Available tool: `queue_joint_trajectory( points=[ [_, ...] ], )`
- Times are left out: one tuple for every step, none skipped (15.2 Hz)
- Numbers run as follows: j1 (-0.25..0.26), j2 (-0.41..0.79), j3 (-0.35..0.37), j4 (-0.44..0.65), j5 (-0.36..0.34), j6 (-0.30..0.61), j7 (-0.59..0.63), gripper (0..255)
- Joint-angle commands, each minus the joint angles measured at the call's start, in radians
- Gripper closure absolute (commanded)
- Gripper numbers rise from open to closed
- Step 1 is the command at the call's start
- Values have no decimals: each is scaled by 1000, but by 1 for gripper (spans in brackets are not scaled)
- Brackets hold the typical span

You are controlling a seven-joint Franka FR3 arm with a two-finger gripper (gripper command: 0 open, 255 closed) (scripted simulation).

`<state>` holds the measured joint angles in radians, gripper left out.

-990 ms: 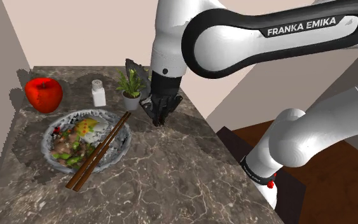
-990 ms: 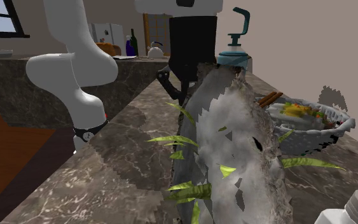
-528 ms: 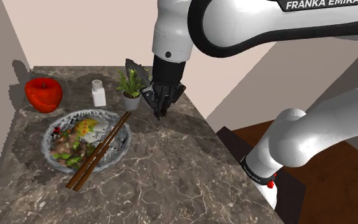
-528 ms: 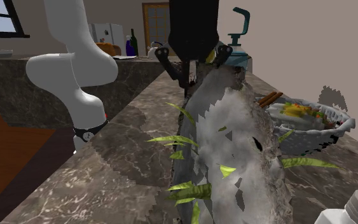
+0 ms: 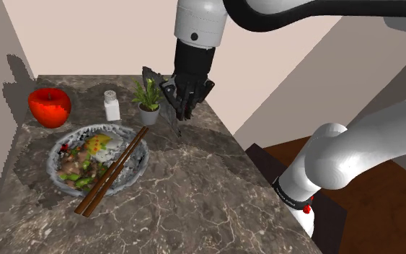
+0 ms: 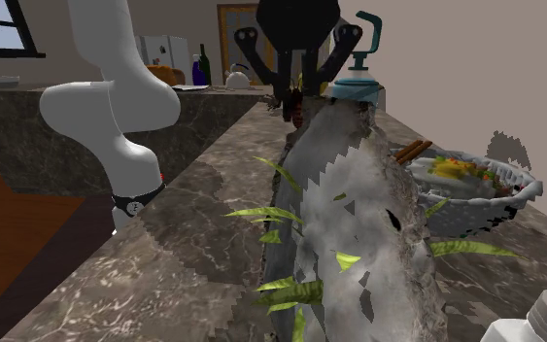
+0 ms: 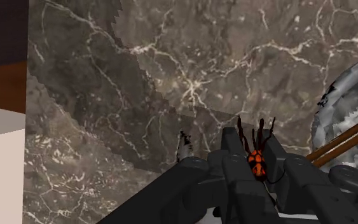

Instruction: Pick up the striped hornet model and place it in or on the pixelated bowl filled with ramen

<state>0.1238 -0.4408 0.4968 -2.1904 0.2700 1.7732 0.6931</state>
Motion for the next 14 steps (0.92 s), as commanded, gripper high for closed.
queue_joint_trajectory(
  points=[
    [0, -3, -4, 25, -2, -28, 2, 255],
    [-1, -3, -6, 38, -3, -42, 4, 255],
    [-2, -3, -8, 52, -5, -55, 5, 255],
    [-3, -2, -10, 65, -6, -68, 6, 255],
    [-4, -1, -12, 79, -8, -81, 8, 255],
    [-4, -1, -12, 82, -8, -84, 8, 255],
    [-7, 37, 9, 114, -17, -75, 31, 255],
    [-11, 76, 30, 147, -27, -68, 54, 255],
    [-14, 116, 52, 182, -40, -62, 79, 255],
    [-17, 158, 74, 218, -56, -56, 105, 255],
    [-18, 200, 95, 255, -74, -52, 132, 255],
    [-19, 245, 116, 294, -94, -49, 160, 255],
    [-17, 291, 136, 334, -118, -47, 189, 255],
    [-14, 339, 156, 376, -145, -47, 220, 255]
  ],
)
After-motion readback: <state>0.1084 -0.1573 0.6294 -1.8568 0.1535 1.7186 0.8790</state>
